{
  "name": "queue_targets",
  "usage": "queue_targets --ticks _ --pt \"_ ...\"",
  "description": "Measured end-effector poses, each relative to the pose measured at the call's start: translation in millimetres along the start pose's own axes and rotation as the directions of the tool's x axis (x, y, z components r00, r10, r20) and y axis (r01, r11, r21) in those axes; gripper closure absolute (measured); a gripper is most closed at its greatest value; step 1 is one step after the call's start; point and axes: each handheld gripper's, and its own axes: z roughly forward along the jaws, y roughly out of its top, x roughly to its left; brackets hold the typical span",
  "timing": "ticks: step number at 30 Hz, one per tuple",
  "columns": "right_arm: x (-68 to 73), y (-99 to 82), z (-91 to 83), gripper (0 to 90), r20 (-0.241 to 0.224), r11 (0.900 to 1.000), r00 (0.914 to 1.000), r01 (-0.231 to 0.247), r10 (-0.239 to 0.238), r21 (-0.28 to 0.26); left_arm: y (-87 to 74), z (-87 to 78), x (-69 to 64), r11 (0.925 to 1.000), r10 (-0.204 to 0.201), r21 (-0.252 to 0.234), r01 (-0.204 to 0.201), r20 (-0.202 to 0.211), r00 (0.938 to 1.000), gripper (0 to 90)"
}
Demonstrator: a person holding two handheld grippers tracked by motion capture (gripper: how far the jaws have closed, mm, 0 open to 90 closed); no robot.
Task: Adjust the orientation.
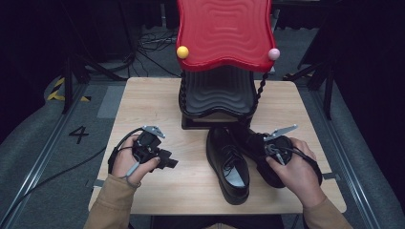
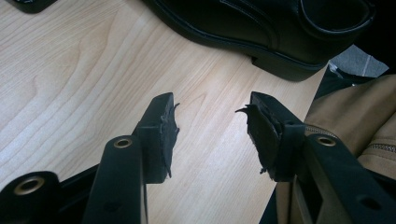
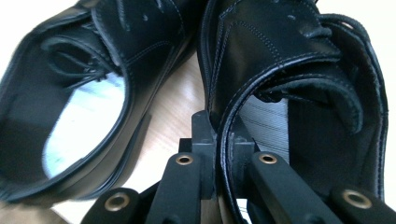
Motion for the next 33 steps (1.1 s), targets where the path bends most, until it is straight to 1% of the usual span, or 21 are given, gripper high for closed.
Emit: queue_targets --ticks 1,2,3,6,7,8,9,10,11,12,13,14,16,18,21,25,26,27,30,31,33 --pt "2.5 1.0 2.9 85.4 0.017 0.9999 0.9998 0.012 -0.012 0.001 -0.9 -0.5 0.3 1.0000 -0.003 -0.002 0.003 -0.002 1.0000 52.1" --pt "5.3 2.3 5.8 85.0 0.049 0.9997 0.9985 0.025 -0.025 0.000 -0.9 -0.5 0.3 1.0000 -0.003 -0.002 0.003 -0.002 1.0000 52.1" --pt "7.6 3.3 10.0 84.6 0.073 0.9992 0.9966 0.038 -0.039 0.014 -1.5 -1.5 0.6 1.0000 -0.004 -0.003 0.004 -0.003 1.0000 52.1" --pt "10.8 3.7 17.5 84.1 0.084 0.9979 0.9952 0.047 -0.051 0.043 -1.7 -1.9 0.3 1.0000 -0.005 -0.002 0.005 -0.003 1.0000 52.1" --pt "13.1 3.6 25.7 81.7 0.069 0.9959 0.9960 0.051 -0.056 0.075 -1.6 -1.9 0.2 1.0000 -0.004 -0.003 0.004 -0.002 1.0000 52.1" --pt "14.1 3.4 28.2 80.0 0.056 0.9949 0.9969 0.051 -0.056 0.087 -1.5 -1.9 0.2 1.0000 -0.004 -0.003 0.004 -0.002 1.0000 52.1" --pt "14.1 3.4 28.2 80.0 0.056 0.9949 0.9969 0.051 -0.056 0.087 -1.4 -1.5 0.3 1.0000 -0.003 -0.003 0.003 -0.002 1.0000 52.1" --pt "16.3 3.5 31.6 75.8 -0.008 0.9958 0.9992 0.041 -0.040 0.082 -1.4 -0.3 0.6 1.0000 -0.007 -0.002 0.007 -0.002 1.0000 52.1" --pt "16.3 3.5 31.6 75.8 -0.008 0.9958 0.9992 0.041 -0.040 0.082 -1.4 -0.3 0.6 1.0000 -0.007 -0.002 0.007 -0.002 1.0000 52.0" --pt "17.5 3.6 31.3 72.2 -0.011 0.9961 0.9993 0.036 -0.035 0.080 -1.4 0.1 1.0 1.0000 -0.008 0.003 0.008 -0.002 1.0000 52.0" --pt "17.4 3.4 30.9 68.7 -0.023 0.9970 0.9995 0.025 -0.024 0.074 -1.1 0.7 1.4 0.9999 -0.008 0.007 0.008 -0.004 1.0000 52.0" --pt "16.0 2.7 30.5 68.6 -0.054 0.9976 0.9985 0.009 -0.005 0.068 -0.8 1.3 1.9 1.0000 -0.007 0.006 0.007 -0.004 1.0000 52.0" --pt "13.8 1.4 30.0 69.5 -0.101 0.9982 0.9948 -0.013 0.019 0.058 0.2 2.3 2.3 0.9999 -0.006 0.014 0.007 -0.013 0.9999 51.9" --pt "12.3 0.7 28.5 72.7 -0.131 0.9987 0.9910 -0.022 0.028 0.047 0.9 3.6 2.7 0.9998 -0.008 0.020 0.009 -0.019 0.9998 51.5" --pt "11.2 0.7 25.0 74.9 -0.195 0.9990 0.9800 -0.034 0.038 0.028 2.3 4.9 3.5 0.9998 -0.005 0.021 0.006 -0.020 0.9998 51.5" --pt "10.0 1.1 25.1 71.8 -0.199 0.9986 0.9790 -0.040 0.046 0.034 1.7 5.1 3.4 0.9997 -0.006 0.023 0.006 -0.018 0.9998 51.5" --pt "8.3 1.0 25.2 67.3 -0.201 0.9973 0.9774 -0.059 0.066 0.043 0.9 4.0 3.5 0.9998 -0.007 0.019 0.007 -0.021 0.9998 51.5" --pt "5.6 0.3 23.8 61.1 -0.190 0.9961 0.9785 -0.073 0.081 0.049 0.4 2.9 3.7 0.9998 -0.007 0.017 0.007 -0.019 0.9998 51.5" --pt "2.6 -1.0 16.5 51.6 -0.208 0.9934 0.9715 -0.108 0.114 0.039 -0.2 0.4 4.1 0.9999 -0.011 0.008 0.011 -0.022 0.9997 51.5" --pt "1.3 -1.5 12.3 49.5 -0.221 0.9918 0.9669 -0.126 0.127 0.022 -0.2 0.4 4.3 0.9999 -0.010 0.007 0.010 -0.023 0.9997 51.4" --pt "0.6 -2.1 7.3 48.6 -0.219 0.9902 0.9657 -0.139 0.139 0.015 -0.1 0.6 4.2 0.9999 -0.009 0.009 0.009 -0.022 0.9997 51.4"
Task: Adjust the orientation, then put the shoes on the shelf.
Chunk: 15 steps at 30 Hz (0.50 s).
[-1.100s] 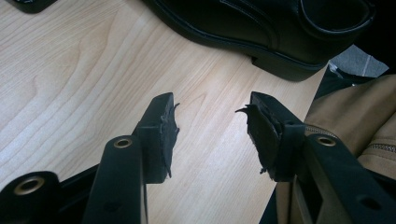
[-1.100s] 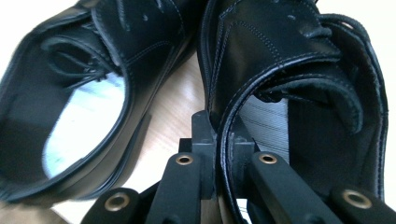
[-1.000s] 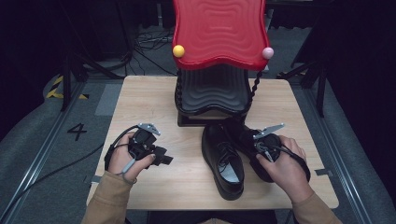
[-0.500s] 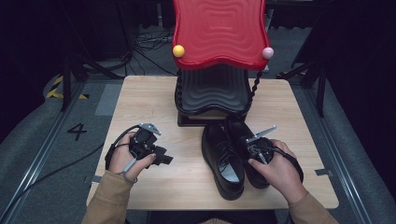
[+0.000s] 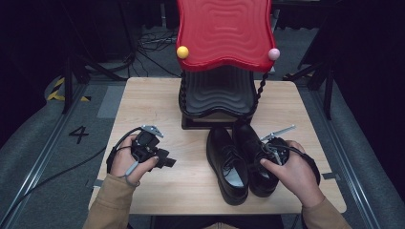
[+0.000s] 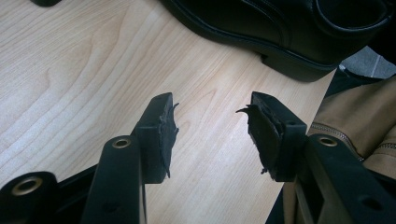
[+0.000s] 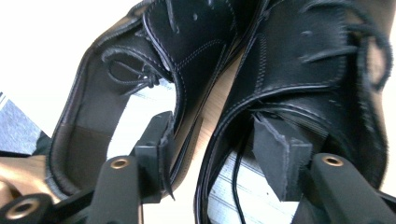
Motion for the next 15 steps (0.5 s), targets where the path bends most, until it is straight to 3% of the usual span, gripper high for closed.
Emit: queue_targets --ticks 5,8,15 --pt "8.5 -2.0 -13.7 46.2 0.008 0.9993 1.0000 -0.004 0.004 -0.038 0.9 0.9 -0.9 1.0000 0.002 0.003 -0.002 0.001 1.0000 51.4" --pt "13.0 -2.2 -13.5 43.9 0.008 0.9991 1.0000 0.001 -0.001 -0.042 1.1 1.6 -1.2 1.0000 0.005 0.006 -0.005 0.000 1.0000 51.4" --pt "14.8 1.4 17.1 38.4 0.041 0.9996 0.9991 0.004 -0.005 0.028 -1.0 1.2 -1.6 1.0000 -0.001 0.007 0.001 -0.001 1.0000 51.3"
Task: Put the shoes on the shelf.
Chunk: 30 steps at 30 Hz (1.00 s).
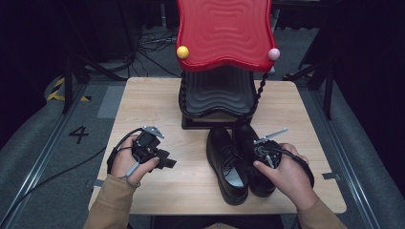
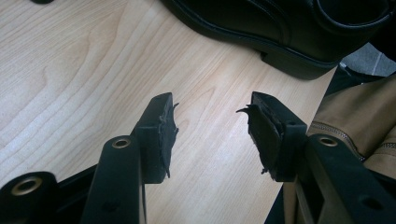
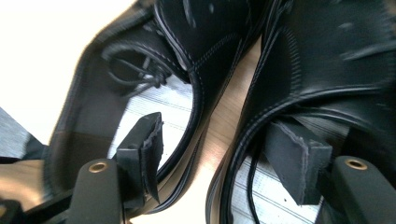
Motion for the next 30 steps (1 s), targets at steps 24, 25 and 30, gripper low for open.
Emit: queue_targets --ticks 24,25,30 --pt "16.3 -0.5 44.5 40.0 0.135 0.9845 0.9790 0.139 -0.153 0.107 -10.1 -1.7 -0.2 0.9997 -0.026 0.006 0.026 -0.012 0.9996 51.1" --pt "15.7 1.0 44.4 43.9 0.138 0.9852 0.9799 0.128 -0.144 0.113 -10.1 -1.9 0.0 0.9997 -0.025 0.006 0.025 -0.012 0.9996 51.0" --pt "7.6 8.6 43.7 57.6 0.136 0.9926 0.9903 0.010 -0.026 0.121 -9.8 -1.7 0.6 0.9996 -0.028 0.004 0.028 -0.011 0.9995 51.0"
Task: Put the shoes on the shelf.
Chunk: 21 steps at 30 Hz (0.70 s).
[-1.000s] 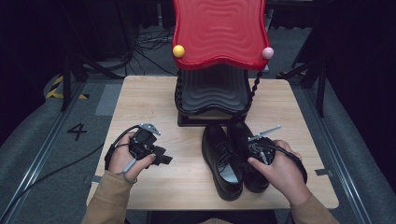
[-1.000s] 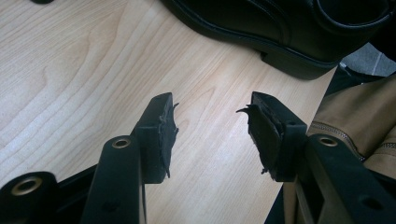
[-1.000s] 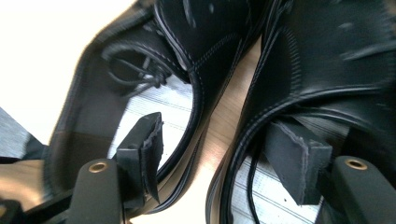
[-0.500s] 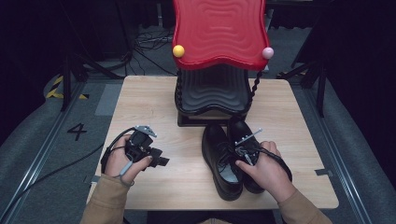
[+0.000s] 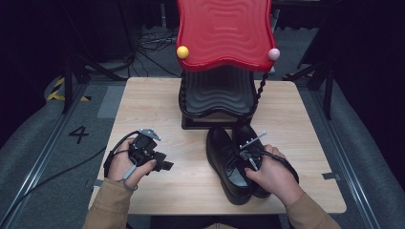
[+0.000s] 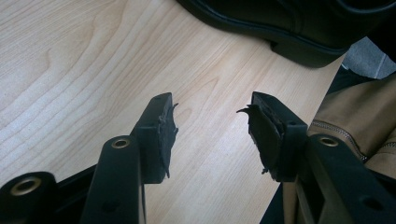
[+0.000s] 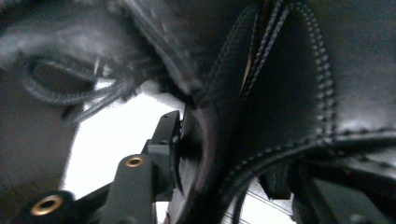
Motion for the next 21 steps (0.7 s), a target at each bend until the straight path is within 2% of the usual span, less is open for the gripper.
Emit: queue_targets --ticks 2,7,10,13,15,21 --pt "-4.8 3.7 -0.4 59.3 -0.023 0.9986 0.9985 -0.049 0.050 0.019 0.2 0.3 0.2 1.0000 0.001 0.002 -0.001 0.000 1.0000 50.9" --pt "-6.6 8.6 -0.9 62.3 -0.019 0.9944 0.9955 -0.092 0.093 0.052 0.8 0.1 2.0 1.0000 -0.003 -0.003 0.003 0.001 1.0000 50.9" --pt "-8.5 13.6 -5.0 73.8 -0.027 0.9902 0.9922 -0.119 0.121 0.073 2.6 1.0 2.4 1.0000 -0.002 -0.001 0.002 0.002 1.0000 50.8" --pt "-7.4 18.2 -6.2 76.4 -0.010 0.9876 0.9927 -0.118 0.120 0.103 3.9 1.1 2.3 1.0000 0.004 -0.001 -0.004 0.007 1.0000 50.8" --pt "-6.8 21.4 -6.1 77.1 -0.001 0.9810 0.9886 -0.150 0.151 0.124 4.6 0.4 1.8 1.0000 0.005 -0.004 -0.005 0.004 1.0000 50.8" --pt "-14.4 28.7 -6.0 79.6 -0.003 0.9659 0.9824 -0.183 0.187 0.183 6.6 1.2 2.2 0.9999 0.012 -0.005 -0.012 0.008 0.9999 50.9"
